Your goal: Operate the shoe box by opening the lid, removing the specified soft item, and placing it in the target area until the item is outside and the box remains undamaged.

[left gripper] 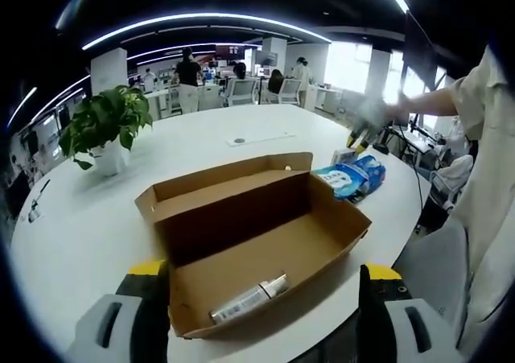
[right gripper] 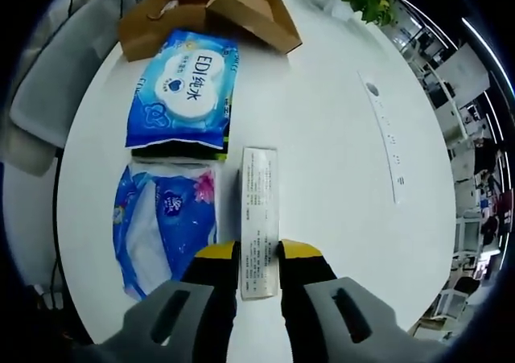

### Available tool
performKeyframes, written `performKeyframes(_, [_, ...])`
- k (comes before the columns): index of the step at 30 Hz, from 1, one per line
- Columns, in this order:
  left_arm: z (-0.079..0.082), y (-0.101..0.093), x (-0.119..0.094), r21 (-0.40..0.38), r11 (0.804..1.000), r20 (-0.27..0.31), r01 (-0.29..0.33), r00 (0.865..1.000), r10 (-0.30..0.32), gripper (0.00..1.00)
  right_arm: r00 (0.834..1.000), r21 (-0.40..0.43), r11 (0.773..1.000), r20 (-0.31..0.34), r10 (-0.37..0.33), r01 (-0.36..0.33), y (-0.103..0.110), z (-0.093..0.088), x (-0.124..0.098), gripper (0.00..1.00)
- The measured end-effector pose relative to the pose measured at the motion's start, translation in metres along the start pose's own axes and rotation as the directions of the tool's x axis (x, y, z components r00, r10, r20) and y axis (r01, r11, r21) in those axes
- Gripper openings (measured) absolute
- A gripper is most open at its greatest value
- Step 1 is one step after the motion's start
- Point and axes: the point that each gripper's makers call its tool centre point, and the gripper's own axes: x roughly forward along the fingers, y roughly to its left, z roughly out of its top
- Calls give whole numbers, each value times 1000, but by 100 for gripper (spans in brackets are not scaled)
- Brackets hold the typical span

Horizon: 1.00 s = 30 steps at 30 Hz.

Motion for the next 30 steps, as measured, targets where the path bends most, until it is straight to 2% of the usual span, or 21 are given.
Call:
performKeyframes(7, [-2, 3, -1, 9, 1000, -7, 1, 1000, -1, 100, 1000, 3, 1000, -18, -5, 5, -1, -6, -1, 17])
performKeyframes(11, [-3, 3, 0, 22, 1000, -16, 19, 1000, -18, 98, 1000, 13, 1000, -11, -13, 13, 0, -3, -7, 26])
performKeyframes(17, [-4, 7, 4, 69, 996, -46, 59, 997, -56, 92, 999, 36, 998, 4, -48, 48, -2, 2, -15, 34])
performKeyframes(30, [-5, 15, 10, 128, 982, -117, 138, 986, -123, 83, 992, 147, 984, 53, -113, 104, 10, 26, -43, 51])
